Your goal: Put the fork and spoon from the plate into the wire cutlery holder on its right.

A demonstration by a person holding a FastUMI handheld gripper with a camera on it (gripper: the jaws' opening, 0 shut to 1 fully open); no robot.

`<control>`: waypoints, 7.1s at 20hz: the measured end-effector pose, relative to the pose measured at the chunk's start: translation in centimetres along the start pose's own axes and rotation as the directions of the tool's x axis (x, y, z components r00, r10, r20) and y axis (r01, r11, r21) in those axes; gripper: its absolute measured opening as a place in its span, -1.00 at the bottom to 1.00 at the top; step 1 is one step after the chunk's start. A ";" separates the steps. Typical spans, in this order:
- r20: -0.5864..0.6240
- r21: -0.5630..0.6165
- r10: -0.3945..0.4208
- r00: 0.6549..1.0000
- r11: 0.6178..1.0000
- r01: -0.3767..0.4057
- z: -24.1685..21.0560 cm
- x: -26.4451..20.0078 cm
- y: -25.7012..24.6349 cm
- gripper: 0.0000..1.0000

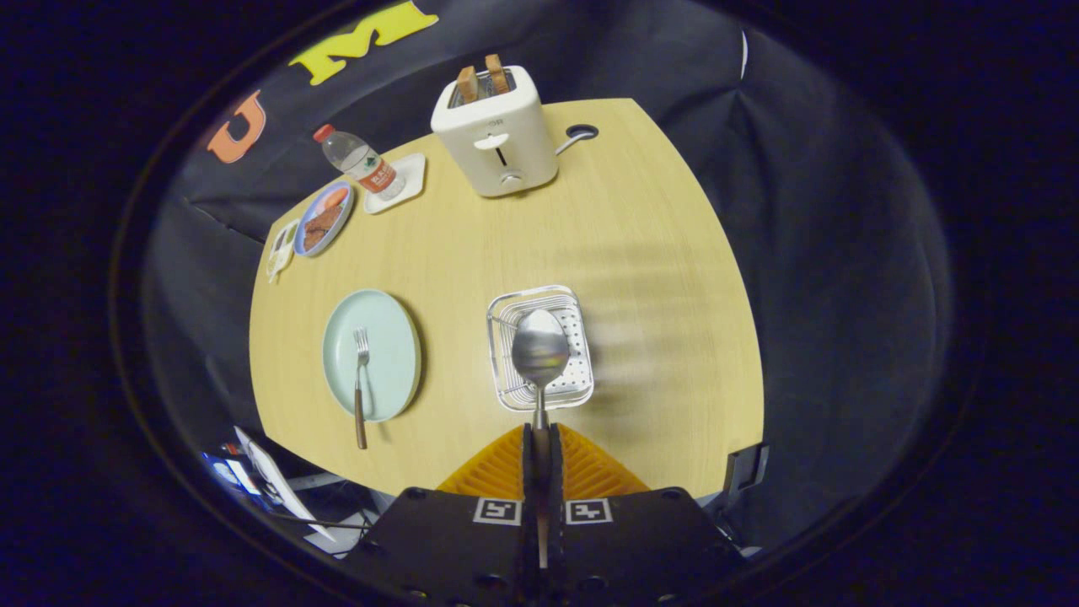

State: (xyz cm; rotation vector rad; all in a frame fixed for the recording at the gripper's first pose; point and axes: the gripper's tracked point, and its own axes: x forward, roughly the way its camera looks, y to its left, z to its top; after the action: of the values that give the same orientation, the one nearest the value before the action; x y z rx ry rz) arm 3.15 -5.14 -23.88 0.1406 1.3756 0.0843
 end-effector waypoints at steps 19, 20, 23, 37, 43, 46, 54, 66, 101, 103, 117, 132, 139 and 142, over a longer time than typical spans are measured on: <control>0.473 -0.147 0.033 0.880 0.988 0.042 5.0 -5.6 5.5 0.91; 0.505 -0.165 0.053 0.861 0.986 0.036 4.8 -6.0 6.8 0.93; 0.564 -0.218 0.110 0.818 0.976 0.018 3.7 -6.1 11.4 0.92; 0.517 -0.275 0.128 0.847 0.961 0.023 -3.2 4.1 25.1 0.92; 0.473 -0.296 0.079 0.877 0.952 0.074 -4.5 9.5 26.6 0.92; 0.447 -0.308 0.063 0.892 0.947 0.087 -4.9 11.6 27.0 0.90; 0.365 -0.315 0.034 0.930 0.945 0.089 -5.4 15.5 27.0 0.05; 0.310 -0.308 0.052 0.949 0.950 0.048 -4.7 14.0 26.5 -0.99; 0.013 -0.230 -0.040 0.999 0.972 0.042 0.5 -0.5 -0.2 -0.90; -0.003 -0.216 -0.035 0.999 0.976 0.033 0.3 0.0 -0.3 -0.90; 0.272 -0.166 0.019 0.962 0.986 0.027 4.2 -2.2 0.9 0.89; 0.779 -0.171 0.112 0.617 0.985 0.038 7.0 -18.9 5.5 0.93; 0.933 -0.185 0.139 0.333 0.977 0.111 3.9 -29.1 8.2 0.93; 0.955 -0.187 0.146 0.260 0.973 0.139 1.6 -31.0 9.3 0.93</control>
State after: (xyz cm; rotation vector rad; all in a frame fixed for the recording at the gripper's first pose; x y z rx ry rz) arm -1.02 -0.41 7.90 -0.0282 0.0497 0.1342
